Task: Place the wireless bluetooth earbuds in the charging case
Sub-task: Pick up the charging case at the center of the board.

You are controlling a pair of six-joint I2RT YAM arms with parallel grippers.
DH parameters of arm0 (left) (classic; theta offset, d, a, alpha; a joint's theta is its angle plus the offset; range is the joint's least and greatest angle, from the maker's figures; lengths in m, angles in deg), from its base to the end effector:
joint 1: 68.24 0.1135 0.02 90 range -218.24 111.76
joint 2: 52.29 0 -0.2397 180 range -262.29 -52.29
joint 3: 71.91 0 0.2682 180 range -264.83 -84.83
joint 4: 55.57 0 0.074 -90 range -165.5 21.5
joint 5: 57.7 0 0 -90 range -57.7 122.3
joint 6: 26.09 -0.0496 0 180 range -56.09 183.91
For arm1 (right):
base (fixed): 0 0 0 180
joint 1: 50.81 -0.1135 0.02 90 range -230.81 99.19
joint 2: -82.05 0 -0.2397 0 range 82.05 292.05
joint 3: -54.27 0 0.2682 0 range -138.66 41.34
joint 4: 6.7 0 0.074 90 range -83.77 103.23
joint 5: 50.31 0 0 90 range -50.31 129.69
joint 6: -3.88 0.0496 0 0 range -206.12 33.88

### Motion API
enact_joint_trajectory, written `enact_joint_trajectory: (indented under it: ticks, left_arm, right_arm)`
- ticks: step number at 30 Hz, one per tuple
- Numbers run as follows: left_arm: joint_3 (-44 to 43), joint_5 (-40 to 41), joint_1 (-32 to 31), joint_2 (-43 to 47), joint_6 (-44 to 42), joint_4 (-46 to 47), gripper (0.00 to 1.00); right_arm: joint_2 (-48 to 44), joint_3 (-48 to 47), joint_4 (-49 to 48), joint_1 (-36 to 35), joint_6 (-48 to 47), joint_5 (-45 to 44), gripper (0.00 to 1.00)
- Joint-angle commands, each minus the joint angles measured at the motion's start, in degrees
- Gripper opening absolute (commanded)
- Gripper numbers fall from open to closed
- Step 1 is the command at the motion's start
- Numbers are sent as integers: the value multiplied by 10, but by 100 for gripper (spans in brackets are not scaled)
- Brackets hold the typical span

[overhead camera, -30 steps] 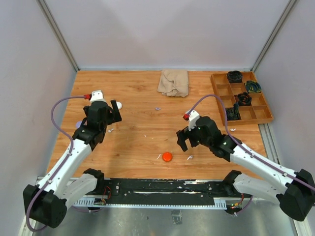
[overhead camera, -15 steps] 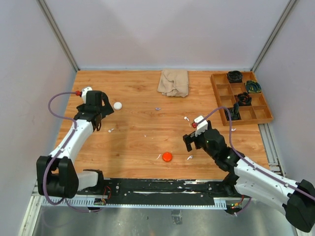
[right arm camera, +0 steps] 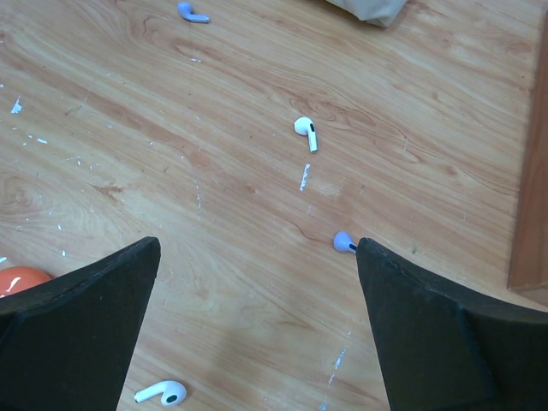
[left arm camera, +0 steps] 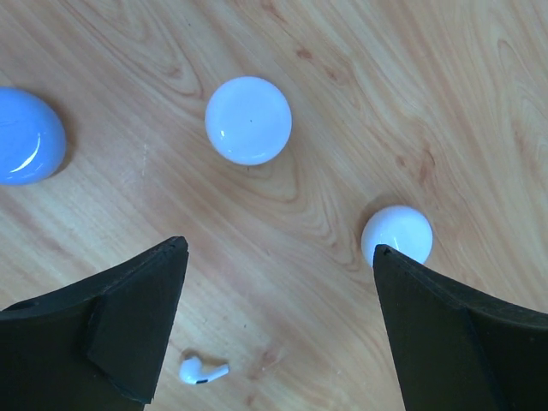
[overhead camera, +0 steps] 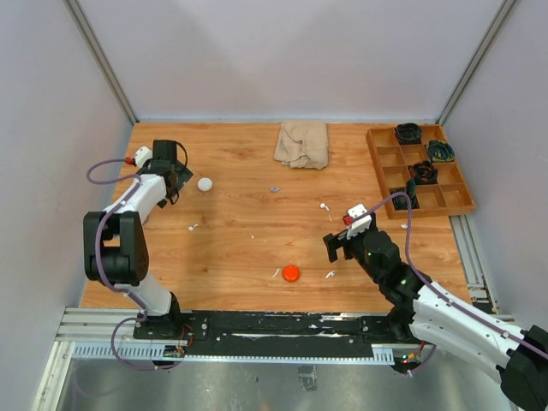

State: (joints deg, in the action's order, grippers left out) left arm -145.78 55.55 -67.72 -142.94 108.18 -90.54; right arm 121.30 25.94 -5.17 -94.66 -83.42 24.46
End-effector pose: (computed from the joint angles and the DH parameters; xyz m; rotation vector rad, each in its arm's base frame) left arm 0.3533 0.0228 0.1819 -1.0618 2.1320 0.1466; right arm 0.1653 0.1407 0.1881 -0.4474 1.7369 0.3470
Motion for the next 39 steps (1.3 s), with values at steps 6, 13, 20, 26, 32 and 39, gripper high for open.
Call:
enact_joint_trajectory:
  ticks: [6, 13, 20, 26, 32, 39]
  left_arm:
    - [-131, 56, 21, -135, 114, -80, 89]
    - [-186, 51, 39, -204, 153, -115, 75]
    - [-212, 44, 55, -247, 160, -122, 69]
    - [-221, 38, 64, -263, 152, -121, 64]
    - [-225, 28, 64, -270, 135, -127, 56]
    - [-200, 18, 64, -246, 104, -126, 48]
  right_arm:
    - [-5, -1, 0, -6, 3, -13, 98]
    - [-1, 3, -7, -6, 0, -17, 98]
    - [11, -1, -7, -5, -1, -10, 99]
    - [15, 0, -11, -6, -2, -10, 99]
    - [20, -2, -11, -5, -2, -9, 98]
    - [22, 0, -16, -6, -1, -5, 98]
